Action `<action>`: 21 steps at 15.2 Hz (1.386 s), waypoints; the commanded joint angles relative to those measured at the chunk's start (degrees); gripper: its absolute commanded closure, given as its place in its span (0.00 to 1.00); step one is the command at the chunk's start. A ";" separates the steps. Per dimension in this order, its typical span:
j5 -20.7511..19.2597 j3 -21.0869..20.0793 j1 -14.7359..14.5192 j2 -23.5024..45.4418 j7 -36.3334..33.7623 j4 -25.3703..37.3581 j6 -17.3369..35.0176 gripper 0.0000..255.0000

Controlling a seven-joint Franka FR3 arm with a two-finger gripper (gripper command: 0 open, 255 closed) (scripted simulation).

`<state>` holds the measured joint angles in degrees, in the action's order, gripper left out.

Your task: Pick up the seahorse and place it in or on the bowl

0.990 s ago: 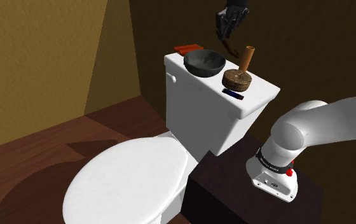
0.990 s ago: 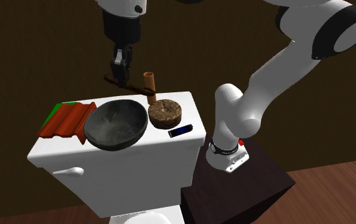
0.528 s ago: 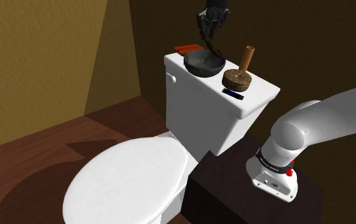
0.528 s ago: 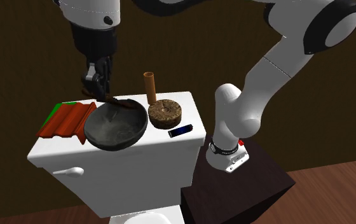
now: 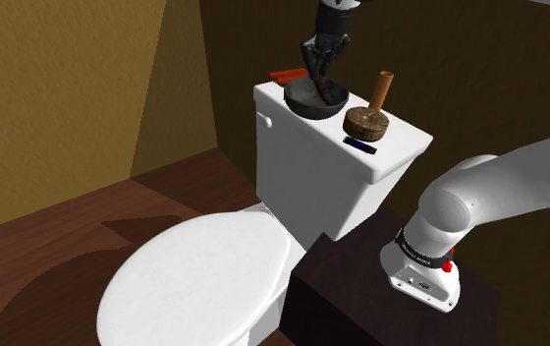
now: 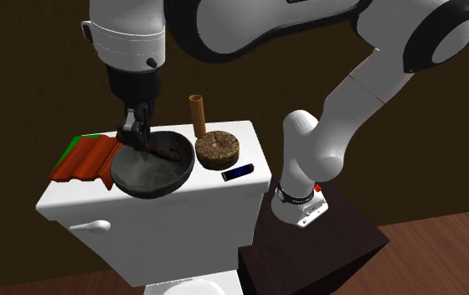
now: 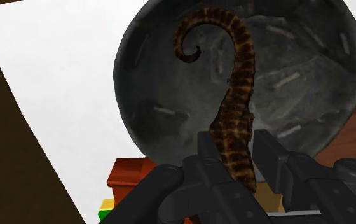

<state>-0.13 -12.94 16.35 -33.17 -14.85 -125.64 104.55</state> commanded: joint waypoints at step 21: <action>0.18 -0.19 -0.21 -0.66 -0.29 3.36 -4.01 0.00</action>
<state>0.09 -13.10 16.08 -34.14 -15.11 -124.21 102.23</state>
